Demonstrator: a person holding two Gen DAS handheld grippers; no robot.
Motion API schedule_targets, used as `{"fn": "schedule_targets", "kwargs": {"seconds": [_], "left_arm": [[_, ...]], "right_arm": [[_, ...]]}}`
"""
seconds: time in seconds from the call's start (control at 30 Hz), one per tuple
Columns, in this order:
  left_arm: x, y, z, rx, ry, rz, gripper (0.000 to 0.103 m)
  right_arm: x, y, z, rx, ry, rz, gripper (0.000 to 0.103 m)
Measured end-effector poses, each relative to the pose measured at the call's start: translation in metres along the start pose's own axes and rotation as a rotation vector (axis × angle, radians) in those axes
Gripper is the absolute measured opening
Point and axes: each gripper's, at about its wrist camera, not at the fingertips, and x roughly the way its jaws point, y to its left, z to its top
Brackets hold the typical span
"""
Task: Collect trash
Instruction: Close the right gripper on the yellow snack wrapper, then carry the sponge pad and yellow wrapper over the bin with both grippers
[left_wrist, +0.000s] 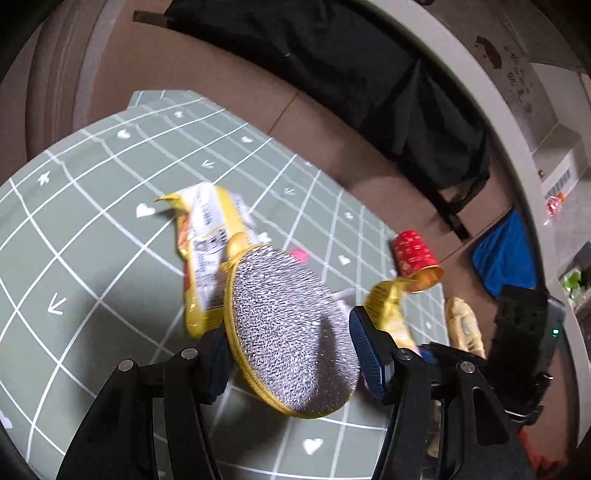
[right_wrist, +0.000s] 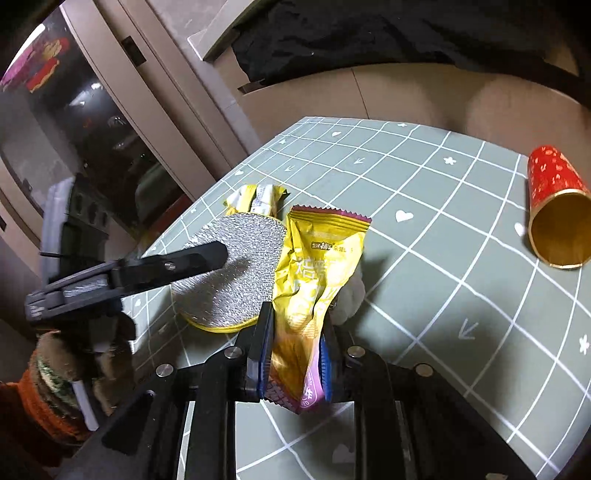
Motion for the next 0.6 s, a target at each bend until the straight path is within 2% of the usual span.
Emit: {"fn": "schedule_targets", "kwargs": {"seconds": [0.07,0.1,0.17,0.23,0.4,0.6], "left_arm": [[0.000,-0.008,0.001,0.017,0.009,-0.007,0.058],[0.001,-0.013,0.001,0.027,0.019,-0.006,0.052],[0.004,-0.021,0.001,0.046,0.028,0.006,0.024],[0.006,-0.030,0.000,0.070,0.022,0.016,0.018],[0.002,-0.061,-0.003,0.177,-0.020,0.059,0.014],[-0.011,-0.119,-0.004,0.340,-0.138,0.155,0.014]], "right_arm": [[-0.003,0.000,-0.001,-0.007,-0.002,-0.008,0.019],[-0.005,-0.001,-0.002,-0.006,-0.004,-0.011,0.019],[-0.007,-0.001,-0.004,0.003,-0.012,-0.014,0.019],[-0.014,-0.003,-0.006,0.011,-0.024,-0.019,0.019],[-0.042,-0.012,-0.009,-0.004,-0.076,-0.068,0.019],[-0.084,-0.028,-0.011,0.002,-0.155,-0.117,0.019]]}}
